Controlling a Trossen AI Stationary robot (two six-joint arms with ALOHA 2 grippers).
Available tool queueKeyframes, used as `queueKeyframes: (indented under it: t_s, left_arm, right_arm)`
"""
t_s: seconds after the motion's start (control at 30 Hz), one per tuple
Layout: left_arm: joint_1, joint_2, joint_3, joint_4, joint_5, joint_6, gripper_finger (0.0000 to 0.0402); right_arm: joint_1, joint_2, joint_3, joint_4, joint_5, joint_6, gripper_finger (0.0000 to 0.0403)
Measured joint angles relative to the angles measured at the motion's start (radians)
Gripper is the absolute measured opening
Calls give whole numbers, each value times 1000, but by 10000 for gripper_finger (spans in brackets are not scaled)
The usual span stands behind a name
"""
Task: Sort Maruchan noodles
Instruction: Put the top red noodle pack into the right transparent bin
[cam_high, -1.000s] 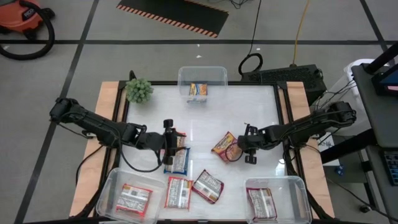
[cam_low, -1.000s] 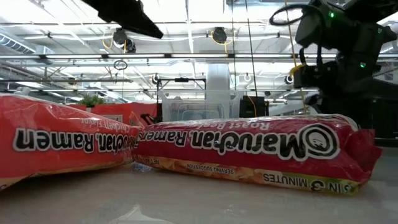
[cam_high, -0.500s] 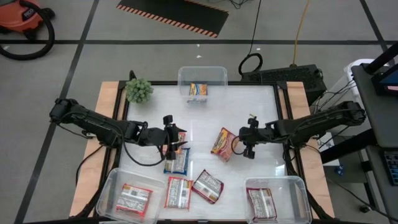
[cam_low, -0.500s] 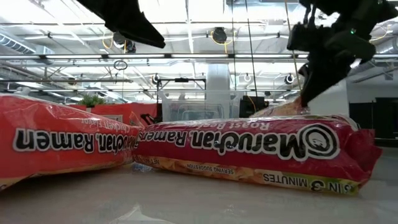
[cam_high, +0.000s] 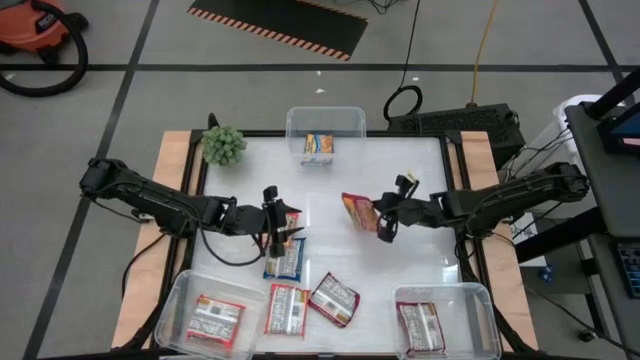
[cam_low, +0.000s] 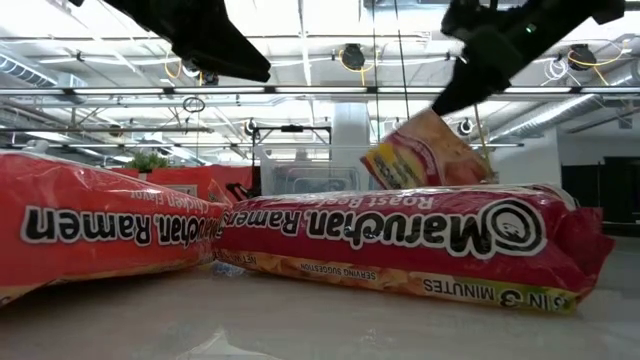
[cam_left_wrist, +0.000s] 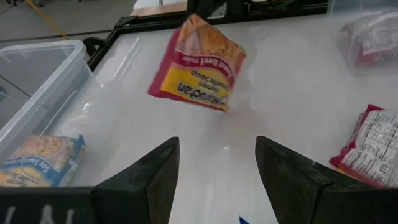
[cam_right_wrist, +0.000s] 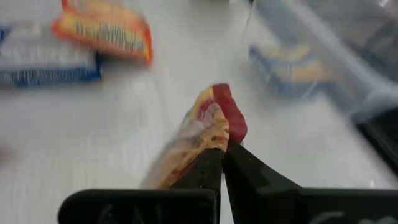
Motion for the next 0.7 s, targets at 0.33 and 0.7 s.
queueKeyframes:
  t_s: [0.33,0.7]
  left_arm:
    - [0,13,0,2,0,-72,216]
    - [8,88,-1,106,17,-134,216]
  right_arm:
    - [7,0,0,221,10,-84,0]
    - [47,5,0,362,5,-158,0]
